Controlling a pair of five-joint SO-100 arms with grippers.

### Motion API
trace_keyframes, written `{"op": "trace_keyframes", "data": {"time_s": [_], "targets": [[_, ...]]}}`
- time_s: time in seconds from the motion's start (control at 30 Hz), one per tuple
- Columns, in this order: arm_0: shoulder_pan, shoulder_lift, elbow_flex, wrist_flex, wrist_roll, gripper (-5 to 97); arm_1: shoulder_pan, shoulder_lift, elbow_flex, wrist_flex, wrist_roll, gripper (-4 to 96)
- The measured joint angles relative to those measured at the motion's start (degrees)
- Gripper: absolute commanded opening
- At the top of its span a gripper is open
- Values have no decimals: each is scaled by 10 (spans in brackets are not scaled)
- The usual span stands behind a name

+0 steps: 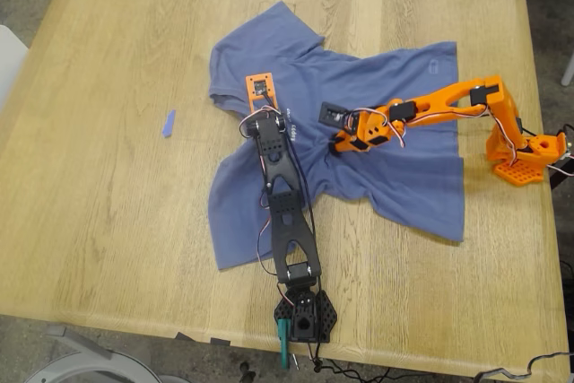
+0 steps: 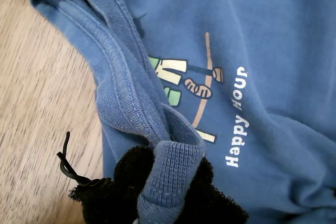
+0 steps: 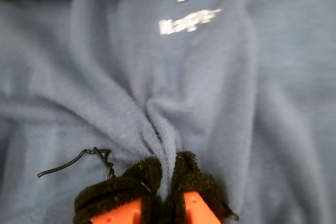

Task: Fold a T-shirt

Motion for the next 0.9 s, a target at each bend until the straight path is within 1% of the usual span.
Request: {"op": "trace_keyframes", "data": {"time_s": [0.27, 0.63, 0.9], "targets": [[35, 6, 0, 0, 0, 0, 30, 35, 18, 0, 0, -2], [83, 23, 0, 0, -1, 0, 77, 120, 108, 0, 1, -2], [139, 23, 0, 0, -3, 0, 111, 130, 117, -4, 1, -2]]}}
